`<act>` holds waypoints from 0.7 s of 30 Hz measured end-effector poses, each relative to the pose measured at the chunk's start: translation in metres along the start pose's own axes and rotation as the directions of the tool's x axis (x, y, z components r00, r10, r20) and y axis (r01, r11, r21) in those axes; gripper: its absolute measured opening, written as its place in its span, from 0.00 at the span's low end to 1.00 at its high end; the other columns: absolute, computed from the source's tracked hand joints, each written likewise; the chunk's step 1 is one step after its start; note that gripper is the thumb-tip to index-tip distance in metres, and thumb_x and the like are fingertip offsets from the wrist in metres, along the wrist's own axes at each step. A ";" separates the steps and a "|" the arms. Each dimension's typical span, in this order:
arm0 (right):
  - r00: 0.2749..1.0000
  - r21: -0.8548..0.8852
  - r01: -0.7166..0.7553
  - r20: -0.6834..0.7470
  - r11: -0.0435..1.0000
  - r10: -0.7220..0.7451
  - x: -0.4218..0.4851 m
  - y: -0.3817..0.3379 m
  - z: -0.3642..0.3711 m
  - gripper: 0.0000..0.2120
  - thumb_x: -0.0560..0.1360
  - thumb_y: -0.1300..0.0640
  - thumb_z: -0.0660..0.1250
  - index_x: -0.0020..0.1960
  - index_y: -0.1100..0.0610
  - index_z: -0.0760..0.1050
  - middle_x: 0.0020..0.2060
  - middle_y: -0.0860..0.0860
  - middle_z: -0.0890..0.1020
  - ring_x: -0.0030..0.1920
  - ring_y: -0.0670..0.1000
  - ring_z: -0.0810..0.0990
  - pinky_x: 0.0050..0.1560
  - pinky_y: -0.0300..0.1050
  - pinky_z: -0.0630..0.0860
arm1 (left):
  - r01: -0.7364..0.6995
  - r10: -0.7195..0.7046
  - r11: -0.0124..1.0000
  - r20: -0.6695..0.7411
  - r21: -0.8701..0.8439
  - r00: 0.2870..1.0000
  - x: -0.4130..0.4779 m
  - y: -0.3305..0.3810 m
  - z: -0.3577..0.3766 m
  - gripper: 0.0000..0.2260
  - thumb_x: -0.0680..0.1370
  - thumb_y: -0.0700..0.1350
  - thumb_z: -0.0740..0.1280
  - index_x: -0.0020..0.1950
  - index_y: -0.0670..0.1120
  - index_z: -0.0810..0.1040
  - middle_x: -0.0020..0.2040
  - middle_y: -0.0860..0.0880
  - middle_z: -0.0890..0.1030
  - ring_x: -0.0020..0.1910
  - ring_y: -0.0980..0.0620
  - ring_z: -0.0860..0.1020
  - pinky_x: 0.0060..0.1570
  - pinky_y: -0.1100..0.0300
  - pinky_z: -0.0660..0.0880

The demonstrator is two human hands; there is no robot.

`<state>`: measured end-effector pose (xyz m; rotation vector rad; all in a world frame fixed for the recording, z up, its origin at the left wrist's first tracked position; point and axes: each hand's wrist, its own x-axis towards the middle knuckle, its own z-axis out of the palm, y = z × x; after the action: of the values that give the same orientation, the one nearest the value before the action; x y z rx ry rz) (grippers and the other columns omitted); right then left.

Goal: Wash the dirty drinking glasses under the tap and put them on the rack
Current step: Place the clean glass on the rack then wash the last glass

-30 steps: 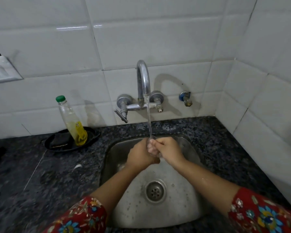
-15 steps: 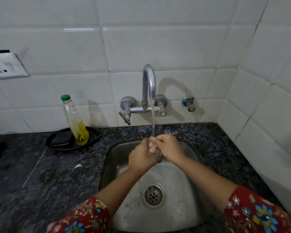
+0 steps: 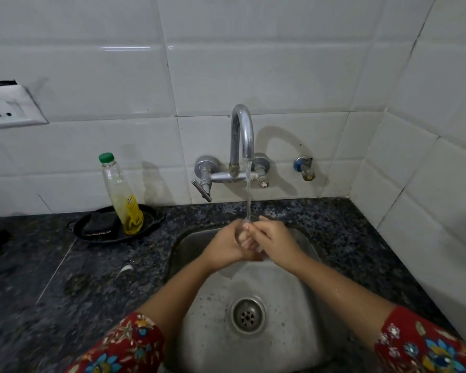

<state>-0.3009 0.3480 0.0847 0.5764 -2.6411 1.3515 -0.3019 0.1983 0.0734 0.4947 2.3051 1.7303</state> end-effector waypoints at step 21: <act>0.999 -0.183 -0.053 -0.002 0.982 0.053 0.013 -0.014 0.009 0.19 0.81 0.49 0.56 0.40 0.59 0.77 0.37 0.57 0.83 0.41 0.58 0.81 0.50 0.53 0.75 | 0.061 0.082 0.900 -0.305 0.432 0.949 0.001 0.009 0.012 0.13 0.68 0.51 0.69 0.48 0.49 0.73 0.42 0.52 0.81 0.43 0.51 0.80 0.45 0.53 0.78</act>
<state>-0.3065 0.3297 0.0934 0.4878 -2.7626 1.1033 -0.2977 0.2115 0.0792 0.3152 2.9490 1.3662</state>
